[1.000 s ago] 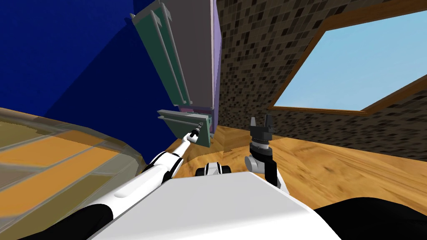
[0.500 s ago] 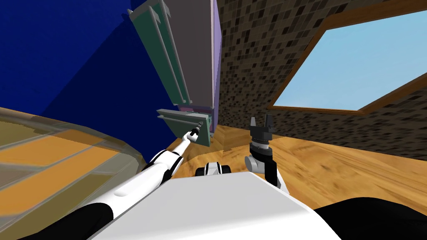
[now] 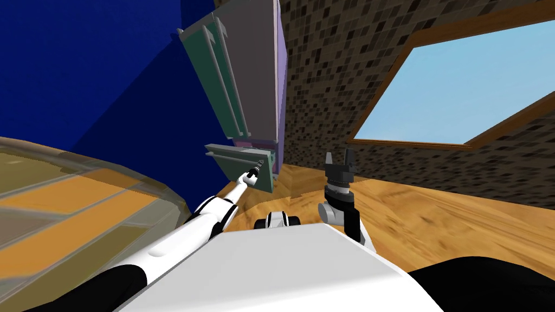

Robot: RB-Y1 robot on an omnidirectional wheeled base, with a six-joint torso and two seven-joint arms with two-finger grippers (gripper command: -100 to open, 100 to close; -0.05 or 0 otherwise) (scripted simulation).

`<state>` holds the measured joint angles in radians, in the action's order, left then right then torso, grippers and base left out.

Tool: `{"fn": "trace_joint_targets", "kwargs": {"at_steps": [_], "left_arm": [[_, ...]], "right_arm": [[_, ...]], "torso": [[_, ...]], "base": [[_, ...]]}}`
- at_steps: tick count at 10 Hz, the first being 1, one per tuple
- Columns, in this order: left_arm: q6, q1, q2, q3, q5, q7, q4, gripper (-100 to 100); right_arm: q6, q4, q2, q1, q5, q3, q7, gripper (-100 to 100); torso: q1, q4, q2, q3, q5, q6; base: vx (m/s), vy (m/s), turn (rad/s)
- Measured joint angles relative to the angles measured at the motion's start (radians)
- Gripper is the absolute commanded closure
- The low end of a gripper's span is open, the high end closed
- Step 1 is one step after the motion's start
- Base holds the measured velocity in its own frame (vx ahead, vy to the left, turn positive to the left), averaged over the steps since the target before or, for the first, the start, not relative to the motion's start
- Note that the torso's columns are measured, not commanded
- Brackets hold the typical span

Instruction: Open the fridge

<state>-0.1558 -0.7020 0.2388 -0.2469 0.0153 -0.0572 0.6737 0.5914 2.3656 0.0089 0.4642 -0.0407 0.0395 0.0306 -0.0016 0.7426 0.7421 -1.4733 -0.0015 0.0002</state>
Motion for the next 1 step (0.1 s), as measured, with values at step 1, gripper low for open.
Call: {"fn": "trace_joint_targets", "kwargs": {"at_steps": [1], "left_arm": [[0.001,0.002,0.000,0.000,0.000,0.000,-0.001,0]], "right_arm": [[0.000,0.000,0.000,0.000,0.000,0.000,0.000,0]], "torso": [[0.000,-0.001,-0.001,-0.001,0.000,0.000]], "base": [[0.000,0.000,0.000]]}}
